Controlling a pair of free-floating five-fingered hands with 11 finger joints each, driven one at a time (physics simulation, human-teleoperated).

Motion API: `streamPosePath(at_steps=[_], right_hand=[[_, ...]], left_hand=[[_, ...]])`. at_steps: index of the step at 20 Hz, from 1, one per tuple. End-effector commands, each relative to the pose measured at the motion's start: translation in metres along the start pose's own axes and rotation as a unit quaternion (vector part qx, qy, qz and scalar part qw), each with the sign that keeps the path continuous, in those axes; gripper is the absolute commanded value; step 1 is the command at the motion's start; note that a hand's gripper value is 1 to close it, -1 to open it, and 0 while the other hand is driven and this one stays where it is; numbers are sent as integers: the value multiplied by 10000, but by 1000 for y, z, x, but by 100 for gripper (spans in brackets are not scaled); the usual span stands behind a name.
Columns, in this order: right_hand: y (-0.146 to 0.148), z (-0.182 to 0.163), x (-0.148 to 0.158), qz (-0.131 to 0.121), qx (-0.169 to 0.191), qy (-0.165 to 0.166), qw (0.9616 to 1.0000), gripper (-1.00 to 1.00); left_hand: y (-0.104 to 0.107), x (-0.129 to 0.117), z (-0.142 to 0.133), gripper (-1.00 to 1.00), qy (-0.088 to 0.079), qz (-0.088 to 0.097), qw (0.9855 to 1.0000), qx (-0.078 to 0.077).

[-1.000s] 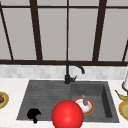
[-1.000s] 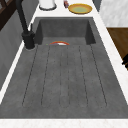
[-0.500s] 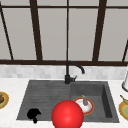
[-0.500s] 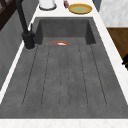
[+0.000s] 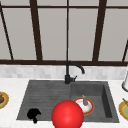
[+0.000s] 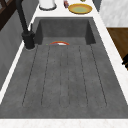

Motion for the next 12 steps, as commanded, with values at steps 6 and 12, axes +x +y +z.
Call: streamPosePath(at_steps=[6,12], right_hand=[[53,-57,-12,377,9,258,9990,100],[62,-86,-39,373,248,-16,9990,100]], left_hand=[[0,0,0,0,0,0,10000,0],[0,0,0,0,0,0,10000,0]])
